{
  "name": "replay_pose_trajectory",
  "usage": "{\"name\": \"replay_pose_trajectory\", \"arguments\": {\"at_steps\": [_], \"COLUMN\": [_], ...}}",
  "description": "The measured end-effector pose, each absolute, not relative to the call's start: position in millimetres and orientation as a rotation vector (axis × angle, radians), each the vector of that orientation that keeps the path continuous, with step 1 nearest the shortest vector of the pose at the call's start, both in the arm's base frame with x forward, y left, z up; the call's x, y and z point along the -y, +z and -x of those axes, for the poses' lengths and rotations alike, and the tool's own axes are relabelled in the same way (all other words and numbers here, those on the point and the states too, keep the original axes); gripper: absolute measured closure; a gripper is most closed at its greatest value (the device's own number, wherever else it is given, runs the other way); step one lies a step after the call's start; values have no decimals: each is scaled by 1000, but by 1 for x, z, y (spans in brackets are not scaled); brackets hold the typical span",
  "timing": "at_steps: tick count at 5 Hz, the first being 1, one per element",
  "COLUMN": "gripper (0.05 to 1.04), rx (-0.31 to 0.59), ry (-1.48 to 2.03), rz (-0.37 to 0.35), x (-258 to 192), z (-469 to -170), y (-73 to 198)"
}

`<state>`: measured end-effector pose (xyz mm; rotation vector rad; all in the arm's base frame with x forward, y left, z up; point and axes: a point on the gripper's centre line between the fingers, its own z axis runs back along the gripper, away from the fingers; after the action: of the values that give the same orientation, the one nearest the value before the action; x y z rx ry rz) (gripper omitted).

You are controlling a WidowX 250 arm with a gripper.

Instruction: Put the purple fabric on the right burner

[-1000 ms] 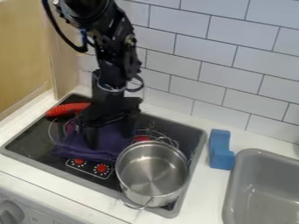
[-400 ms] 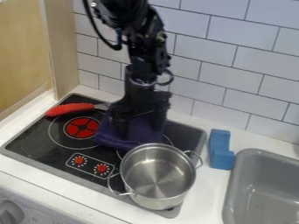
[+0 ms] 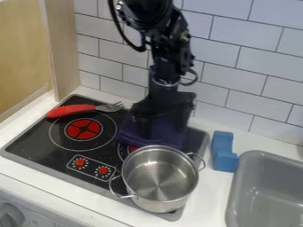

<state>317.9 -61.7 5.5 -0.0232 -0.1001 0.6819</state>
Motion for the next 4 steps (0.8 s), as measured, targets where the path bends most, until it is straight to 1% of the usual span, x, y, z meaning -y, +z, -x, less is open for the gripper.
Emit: {"name": "replay_pose_trajectory", "arguments": {"at_steps": [2,4], "gripper": [85,85], "rx": [93,89], "ry": [652,663], "rz": [34,49], "x": [68,71], "z": [-317,-320], "y": [6,15]}}
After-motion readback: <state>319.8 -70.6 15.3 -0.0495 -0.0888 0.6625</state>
